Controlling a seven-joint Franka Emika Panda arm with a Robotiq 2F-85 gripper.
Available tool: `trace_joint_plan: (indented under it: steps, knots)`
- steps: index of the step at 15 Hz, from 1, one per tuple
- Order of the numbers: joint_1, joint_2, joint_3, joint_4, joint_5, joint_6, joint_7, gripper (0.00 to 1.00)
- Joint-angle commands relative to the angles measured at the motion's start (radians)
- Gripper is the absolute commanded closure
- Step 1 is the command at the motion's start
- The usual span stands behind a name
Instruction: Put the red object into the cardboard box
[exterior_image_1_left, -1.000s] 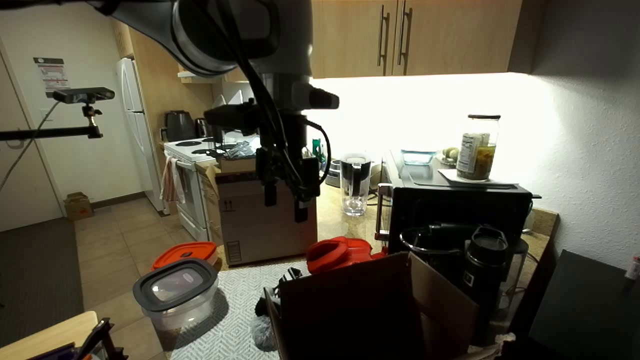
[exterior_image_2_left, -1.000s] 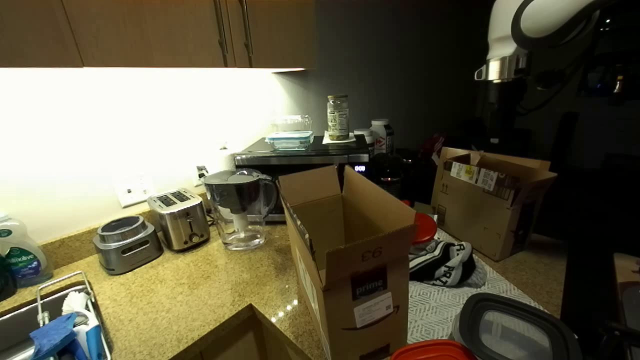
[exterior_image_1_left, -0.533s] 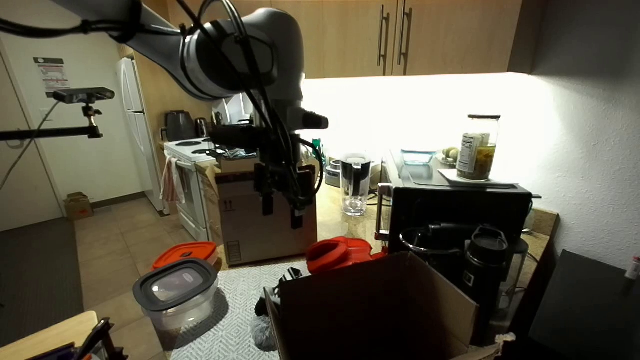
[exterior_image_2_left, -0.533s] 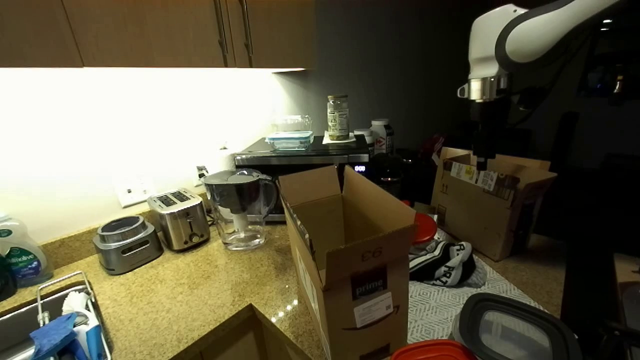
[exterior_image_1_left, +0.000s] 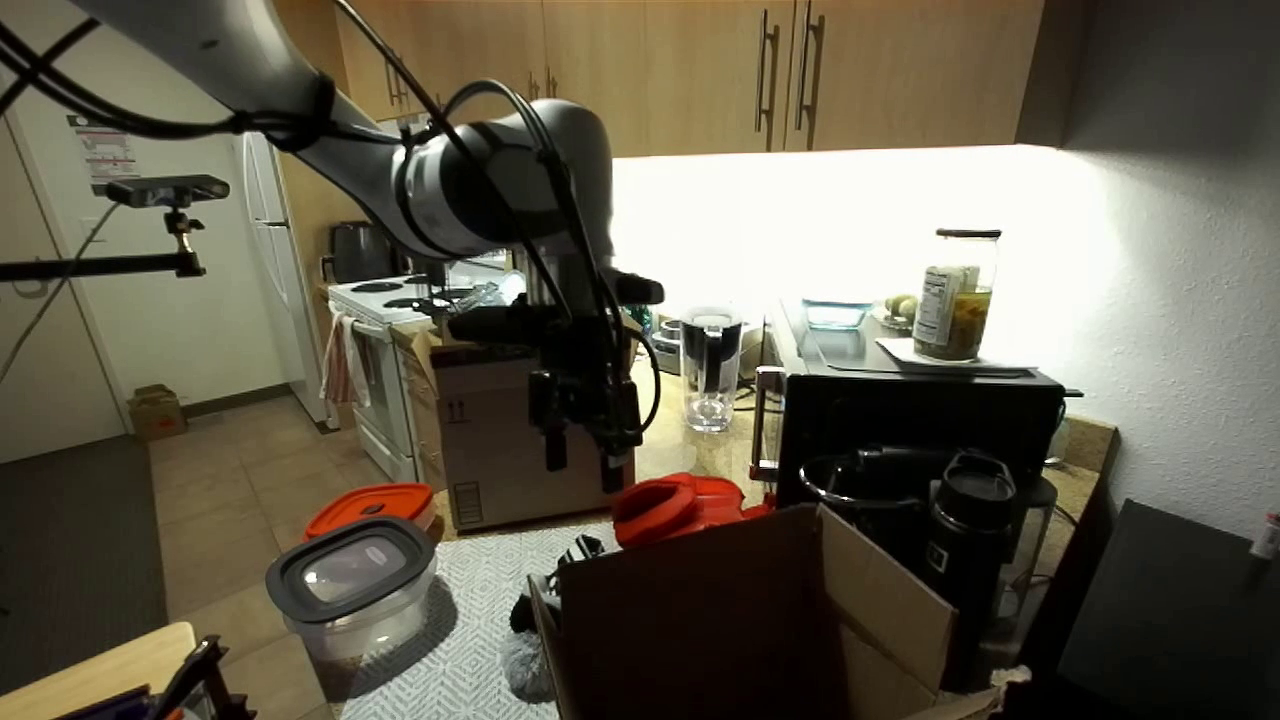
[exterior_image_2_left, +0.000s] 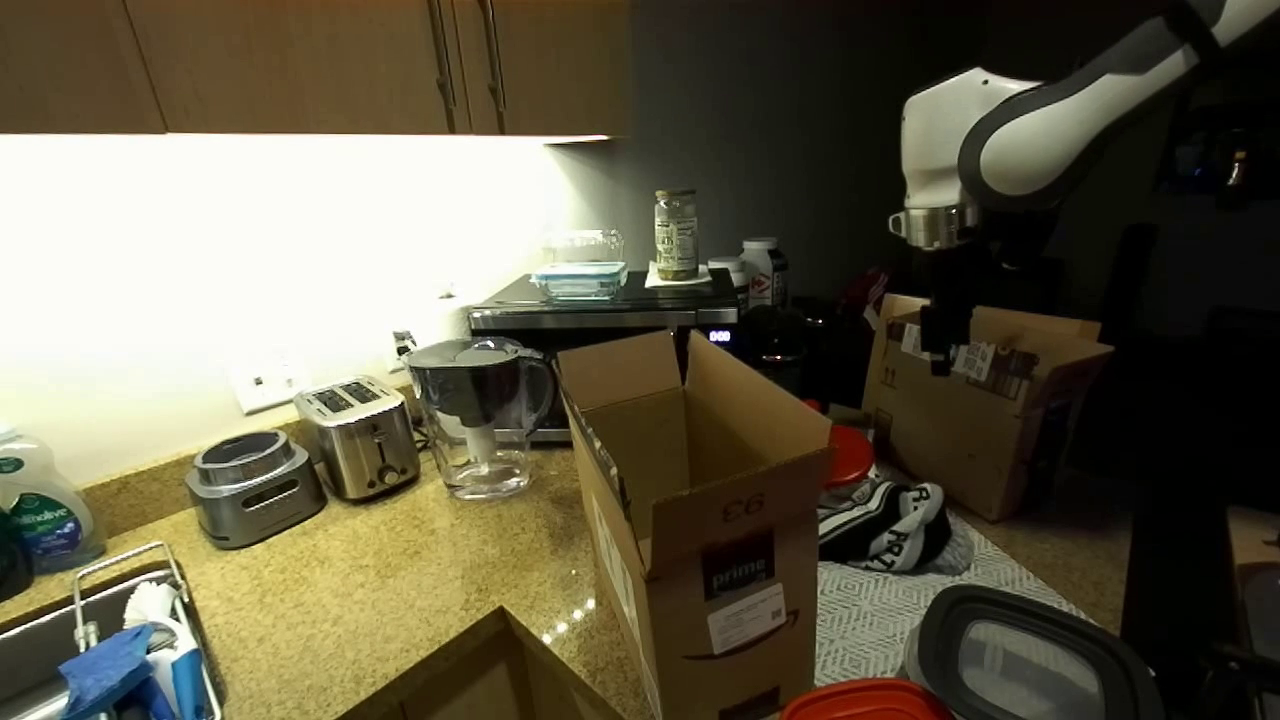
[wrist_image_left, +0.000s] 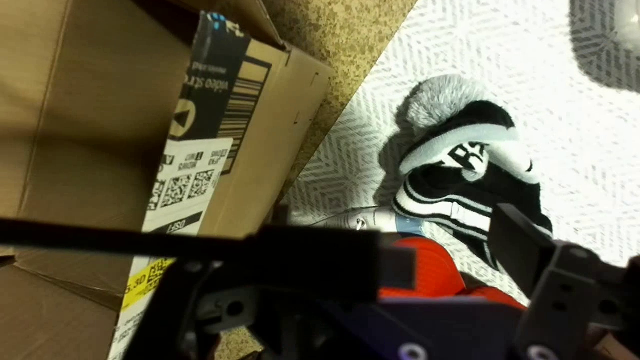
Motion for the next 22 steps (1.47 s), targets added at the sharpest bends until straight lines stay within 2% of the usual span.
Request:
trace_joint_plan:
  steps: [1,9,16,22]
  knots:
    - [0.007,0.058,0.002,0.021,-0.070,0.039,0.065,0.00]
    - [0.030,0.152,-0.004,0.049,-0.180,0.103,0.159,0.00]
    - [0.068,0.243,-0.002,0.074,-0.168,0.170,0.183,0.00]
    - [0.100,0.301,-0.008,0.141,-0.157,0.201,0.215,0.00]
